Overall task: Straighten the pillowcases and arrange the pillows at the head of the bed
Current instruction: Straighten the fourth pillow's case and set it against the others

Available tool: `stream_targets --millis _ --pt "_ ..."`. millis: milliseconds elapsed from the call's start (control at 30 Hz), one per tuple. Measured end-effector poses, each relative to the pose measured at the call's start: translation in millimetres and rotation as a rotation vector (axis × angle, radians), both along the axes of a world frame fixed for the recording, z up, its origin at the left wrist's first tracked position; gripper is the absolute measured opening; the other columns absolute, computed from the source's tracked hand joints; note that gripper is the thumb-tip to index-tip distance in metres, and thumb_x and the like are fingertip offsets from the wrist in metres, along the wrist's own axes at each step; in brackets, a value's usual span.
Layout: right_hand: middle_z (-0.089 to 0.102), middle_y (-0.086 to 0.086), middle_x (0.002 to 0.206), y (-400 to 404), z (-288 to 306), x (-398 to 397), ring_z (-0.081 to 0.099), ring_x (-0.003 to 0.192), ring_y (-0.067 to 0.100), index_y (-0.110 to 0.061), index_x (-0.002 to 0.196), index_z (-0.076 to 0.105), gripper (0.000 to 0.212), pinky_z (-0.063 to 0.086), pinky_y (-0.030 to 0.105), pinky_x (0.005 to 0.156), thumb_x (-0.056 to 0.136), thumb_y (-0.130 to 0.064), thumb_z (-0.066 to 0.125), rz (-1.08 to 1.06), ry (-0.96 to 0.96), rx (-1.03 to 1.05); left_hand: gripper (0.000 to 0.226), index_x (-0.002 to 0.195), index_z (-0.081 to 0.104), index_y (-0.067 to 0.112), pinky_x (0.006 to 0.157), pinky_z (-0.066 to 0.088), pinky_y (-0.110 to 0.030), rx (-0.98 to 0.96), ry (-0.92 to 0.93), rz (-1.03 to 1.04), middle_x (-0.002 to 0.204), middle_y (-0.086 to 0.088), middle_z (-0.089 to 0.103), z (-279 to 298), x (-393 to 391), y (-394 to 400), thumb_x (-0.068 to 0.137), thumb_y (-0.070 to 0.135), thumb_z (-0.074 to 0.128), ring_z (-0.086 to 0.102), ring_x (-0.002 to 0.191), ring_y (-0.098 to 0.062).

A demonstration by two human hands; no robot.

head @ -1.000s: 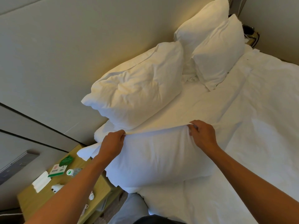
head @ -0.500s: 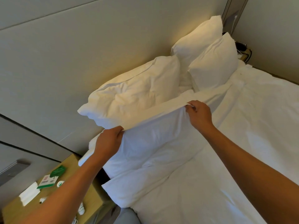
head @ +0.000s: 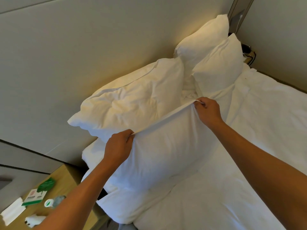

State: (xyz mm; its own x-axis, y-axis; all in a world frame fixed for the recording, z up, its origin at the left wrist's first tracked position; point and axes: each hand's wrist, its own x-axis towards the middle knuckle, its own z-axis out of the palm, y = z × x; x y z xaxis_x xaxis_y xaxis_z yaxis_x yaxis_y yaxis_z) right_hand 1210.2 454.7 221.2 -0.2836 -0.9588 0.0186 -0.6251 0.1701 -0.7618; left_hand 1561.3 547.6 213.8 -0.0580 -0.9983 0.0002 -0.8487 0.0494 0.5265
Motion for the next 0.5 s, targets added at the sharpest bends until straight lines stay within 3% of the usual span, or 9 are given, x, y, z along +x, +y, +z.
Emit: stream_targets --millis 167,267,367,500 --pt "0.069 -0.002 0.103 -35 12 -1 0.063 0.095 0.02 -0.017 0.115 0.075 0.027 0.046 0.029 0.086 0.105 -0.034 0.057 0.008 0.0 -0.038 0.022 0.09 0.069 0.02 0.063 0.05 -0.034 -0.065 0.013 0.012 0.066 0.008 0.057 8 1 -28 0.104 0.026 0.053 0.061 0.066 -0.023" --pt "0.071 0.001 0.101 -50 9 4 0.064 0.094 0.022 -0.015 0.11 0.076 0.026 0.044 0.029 0.085 0.105 -0.032 0.056 0.036 0.028 -0.022 0.024 0.085 0.066 0.022 0.059 0.045 -0.032 -0.014 0.005 0.024 0.063 0.008 0.056 0 2 -37 0.104 0.026 0.052 0.063 0.066 -0.024" --pt "0.075 0.009 0.105 -53 -11 6 0.066 0.096 0.027 -0.011 0.108 0.076 0.027 0.042 0.029 0.084 0.106 -0.029 0.056 0.075 0.095 0.061 0.023 0.093 0.07 0.019 0.064 0.047 -0.033 0.09 -0.013 0.013 0.079 -0.004 0.071 -20 -4 -34 0.104 0.025 0.051 0.068 0.077 -0.031" --pt "0.068 0.009 0.082 -44 -41 -4 0.067 0.086 0.033 -0.007 0.086 0.067 0.03 0.041 0.032 0.073 0.106 -0.025 0.053 0.044 0.13 0.148 0.024 0.106 0.074 0.018 0.072 0.054 -0.035 0.172 -0.012 -0.002 0.094 -0.009 0.076 -39 -23 -24 0.105 0.025 0.051 0.071 0.086 -0.033"
